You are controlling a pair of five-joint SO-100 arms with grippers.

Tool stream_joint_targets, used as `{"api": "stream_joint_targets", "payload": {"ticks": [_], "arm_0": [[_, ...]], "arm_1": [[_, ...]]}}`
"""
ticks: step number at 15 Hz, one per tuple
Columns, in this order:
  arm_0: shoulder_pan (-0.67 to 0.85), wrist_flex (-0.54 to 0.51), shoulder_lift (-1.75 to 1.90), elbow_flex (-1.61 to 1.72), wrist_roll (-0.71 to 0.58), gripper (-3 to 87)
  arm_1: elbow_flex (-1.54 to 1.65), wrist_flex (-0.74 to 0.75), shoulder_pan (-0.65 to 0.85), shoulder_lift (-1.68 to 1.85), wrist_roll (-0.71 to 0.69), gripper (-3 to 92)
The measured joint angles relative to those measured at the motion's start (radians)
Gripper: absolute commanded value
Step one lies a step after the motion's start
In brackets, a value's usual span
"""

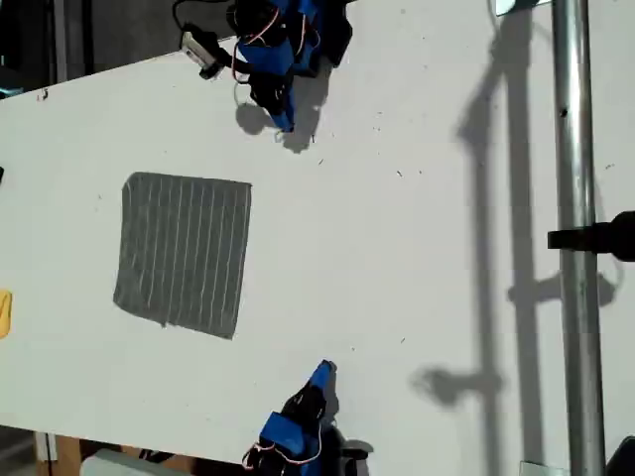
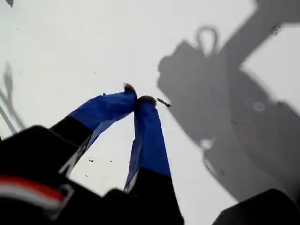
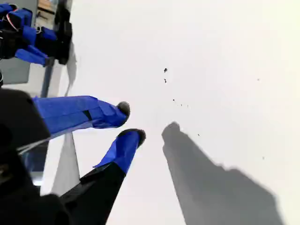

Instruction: Grasp corners of a towel and fold twice.

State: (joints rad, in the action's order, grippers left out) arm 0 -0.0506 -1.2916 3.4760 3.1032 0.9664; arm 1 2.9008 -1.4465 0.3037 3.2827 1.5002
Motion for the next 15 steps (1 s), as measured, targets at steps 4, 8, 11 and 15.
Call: {"api": "stream_joint_targets", "payload": {"ticks": [4, 8, 11, 15], "arm_0": [[0.242, 0.000, 0.000, 0.008, 0.393, -2.3], [0.249, 0.000, 0.002, 0.008, 0.454, -2.6], [0.250, 0.000, 0.002, 0.008, 0.472, -2.8], [0.256, -0.014, 0.002, 0.000, 0.517, -2.9]], "arm_1": [[0.000, 0.002, -0.095, 0.000, 0.021, -0.2], [0.000, 0.002, -0.110, 0.000, 0.021, -0.2], [0.000, 0.002, -0.110, 0.000, 0.021, -0.3], [0.000, -0.006, -0.164, 0.008, 0.067, -0.3]]}}
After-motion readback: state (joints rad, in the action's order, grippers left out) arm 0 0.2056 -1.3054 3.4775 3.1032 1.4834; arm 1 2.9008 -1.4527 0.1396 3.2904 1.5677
